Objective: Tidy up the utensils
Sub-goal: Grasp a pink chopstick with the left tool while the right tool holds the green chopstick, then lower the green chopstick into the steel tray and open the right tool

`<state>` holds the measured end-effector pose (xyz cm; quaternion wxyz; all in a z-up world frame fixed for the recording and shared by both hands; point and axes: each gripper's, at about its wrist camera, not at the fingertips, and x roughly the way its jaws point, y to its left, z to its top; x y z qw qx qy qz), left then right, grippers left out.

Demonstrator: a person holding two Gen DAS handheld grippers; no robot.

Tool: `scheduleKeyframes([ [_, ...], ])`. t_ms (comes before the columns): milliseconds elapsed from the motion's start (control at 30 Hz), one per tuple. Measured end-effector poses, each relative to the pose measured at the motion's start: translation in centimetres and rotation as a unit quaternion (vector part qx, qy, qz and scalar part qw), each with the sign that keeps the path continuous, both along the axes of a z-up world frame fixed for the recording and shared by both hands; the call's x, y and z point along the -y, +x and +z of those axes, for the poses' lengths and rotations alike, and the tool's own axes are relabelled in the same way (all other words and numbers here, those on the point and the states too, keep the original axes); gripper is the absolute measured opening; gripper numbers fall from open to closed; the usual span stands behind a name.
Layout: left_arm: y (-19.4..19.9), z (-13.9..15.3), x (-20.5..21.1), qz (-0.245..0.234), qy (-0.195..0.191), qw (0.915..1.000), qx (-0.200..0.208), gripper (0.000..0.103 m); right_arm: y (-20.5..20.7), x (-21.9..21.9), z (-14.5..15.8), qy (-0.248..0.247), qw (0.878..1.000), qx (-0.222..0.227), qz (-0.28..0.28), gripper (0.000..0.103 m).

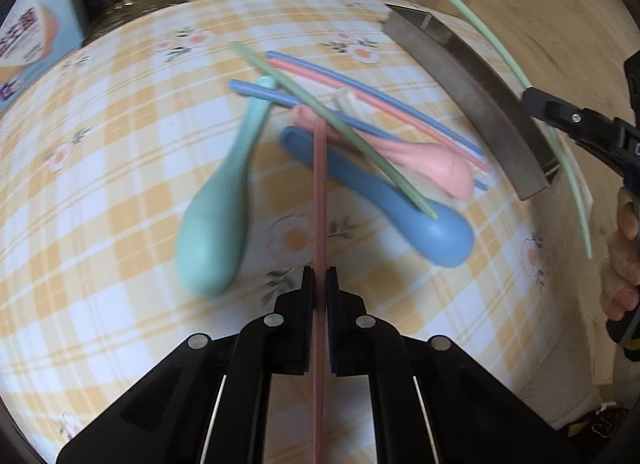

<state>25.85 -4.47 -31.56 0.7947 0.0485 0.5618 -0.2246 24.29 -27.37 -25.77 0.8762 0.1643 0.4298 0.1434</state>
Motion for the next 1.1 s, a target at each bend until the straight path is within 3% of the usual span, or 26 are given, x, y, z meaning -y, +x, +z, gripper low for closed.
scheduleKeyframes([
  [167, -0.6, 0.2, -1.6, 0.042, 0.000, 0.9991, 0.011, 0.006, -0.3, -0.2, 0.1, 0.000, 1.000, -0.001, 0.002, 0.006],
  [367, -1.8, 2.0, -3.5, 0.093, -0.055, 0.9935, 0.036, 0.006, -0.5, 0.0, -0.4, 0.003, 1.000, -0.007, 0.002, 0.006],
  [533, -1.7, 3.9, -4.2, 0.148, -0.121, 0.9800, 0.056, 0.006, -0.4, 0.0, -0.9, 0.004, 1.000, -0.014, 0.004, 0.006],
  [733, -1.4, 6.1, -3.1, 0.152, -0.145, 0.9741, 0.084, 0.006, 0.2, 1.5, -1.0, -0.010, 1.000, -0.013, -0.002, 0.006],
  [900, -1.2, 7.0, -2.4, 0.147, -0.154, 0.9726, 0.095, 0.006, 2.4, 4.5, -0.7, -0.067, 0.998, -0.006, -0.014, 0.006],
  [1100, -0.5, 7.4, -1.8, 0.145, -0.160, 0.9715, 0.099, 0.006, 6.8, 7.1, -2.6, -0.112, 0.993, -0.036, -0.019, 0.006],
])
